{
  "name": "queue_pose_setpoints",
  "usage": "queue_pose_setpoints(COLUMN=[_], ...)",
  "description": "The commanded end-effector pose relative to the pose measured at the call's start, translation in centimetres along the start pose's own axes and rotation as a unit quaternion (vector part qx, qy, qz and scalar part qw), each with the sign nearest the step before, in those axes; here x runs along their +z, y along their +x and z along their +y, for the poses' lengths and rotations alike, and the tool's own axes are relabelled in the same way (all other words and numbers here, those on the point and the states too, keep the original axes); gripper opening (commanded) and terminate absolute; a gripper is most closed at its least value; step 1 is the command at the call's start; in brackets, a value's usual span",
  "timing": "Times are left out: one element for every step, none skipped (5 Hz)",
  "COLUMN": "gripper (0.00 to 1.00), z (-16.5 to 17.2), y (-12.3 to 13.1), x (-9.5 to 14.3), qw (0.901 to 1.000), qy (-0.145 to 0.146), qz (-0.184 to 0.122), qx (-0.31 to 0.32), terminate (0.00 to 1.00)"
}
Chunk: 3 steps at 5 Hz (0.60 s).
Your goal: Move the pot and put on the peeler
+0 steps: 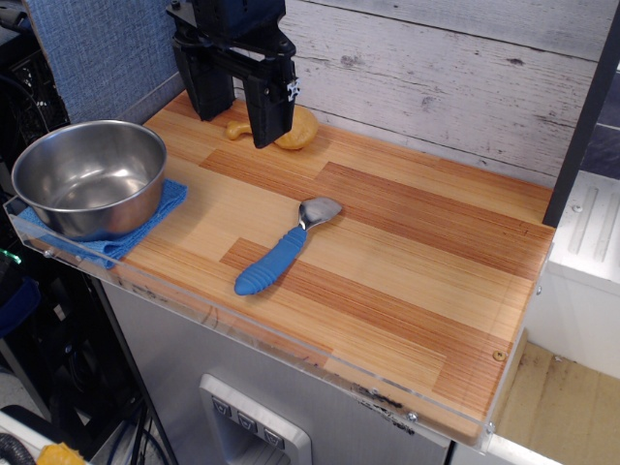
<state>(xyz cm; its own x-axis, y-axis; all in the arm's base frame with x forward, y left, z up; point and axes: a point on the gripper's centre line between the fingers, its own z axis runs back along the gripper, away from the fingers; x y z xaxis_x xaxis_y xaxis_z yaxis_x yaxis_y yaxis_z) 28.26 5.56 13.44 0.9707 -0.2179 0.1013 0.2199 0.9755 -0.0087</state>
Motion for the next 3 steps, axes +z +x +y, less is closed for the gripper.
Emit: queue_pose_setpoints(gripper=[1.0, 1.0, 1.0], z=[0.0, 3.7, 7.2], y=[0.0, -1.7, -3.3], x=[0.0, 0.0, 0.4], qw=[1.0, 0.9981, 0.9952], qy=[0.0, 0.021, 0.035], qz=[0.0, 0.016, 0.024], qx=[0.0, 0.055, 0.088], terminate=[0.0, 0.0, 0.0])
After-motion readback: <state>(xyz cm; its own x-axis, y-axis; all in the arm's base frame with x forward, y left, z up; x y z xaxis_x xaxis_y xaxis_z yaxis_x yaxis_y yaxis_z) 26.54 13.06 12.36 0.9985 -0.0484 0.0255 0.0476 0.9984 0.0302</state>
